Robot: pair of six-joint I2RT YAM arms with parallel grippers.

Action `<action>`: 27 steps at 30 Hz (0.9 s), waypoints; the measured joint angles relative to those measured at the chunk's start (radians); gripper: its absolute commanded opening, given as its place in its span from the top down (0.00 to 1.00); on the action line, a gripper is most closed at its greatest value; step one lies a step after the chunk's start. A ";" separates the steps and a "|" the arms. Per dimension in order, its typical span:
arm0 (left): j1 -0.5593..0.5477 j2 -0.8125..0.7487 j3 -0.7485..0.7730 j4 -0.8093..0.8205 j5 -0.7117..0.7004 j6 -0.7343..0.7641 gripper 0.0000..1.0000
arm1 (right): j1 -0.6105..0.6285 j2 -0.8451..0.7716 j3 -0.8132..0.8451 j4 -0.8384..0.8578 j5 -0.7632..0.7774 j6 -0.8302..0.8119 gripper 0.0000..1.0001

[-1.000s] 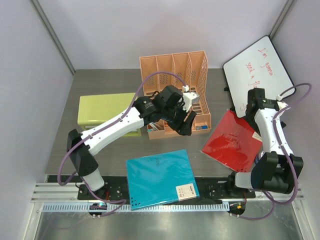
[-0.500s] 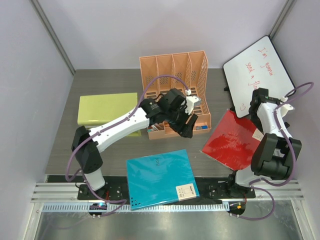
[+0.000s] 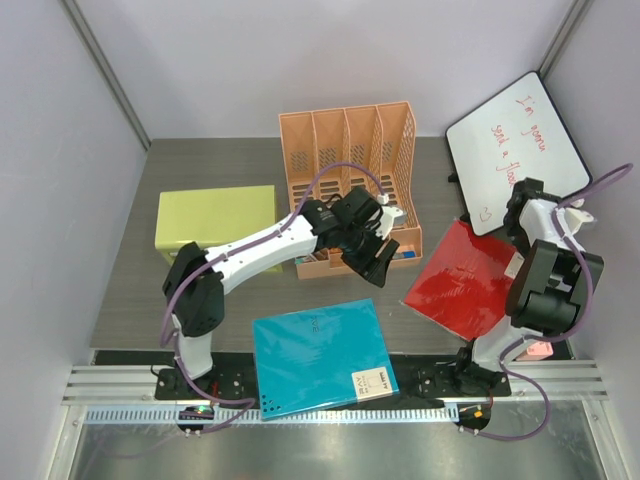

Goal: Organize the desk
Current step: Pick up the folder from the corner of the board.

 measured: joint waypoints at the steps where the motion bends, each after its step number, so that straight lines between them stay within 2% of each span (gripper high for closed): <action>1: 0.000 0.003 0.000 0.000 0.002 0.001 0.40 | 0.000 0.010 0.000 0.005 0.014 0.004 0.00; 15: 0.014 0.048 -0.051 0.005 0.005 0.053 0.40 | 0.000 0.122 -0.005 0.032 0.189 0.113 0.00; 27: 0.050 0.067 -0.139 0.014 0.004 0.060 0.41 | 0.000 0.077 -0.060 0.096 0.188 0.162 0.02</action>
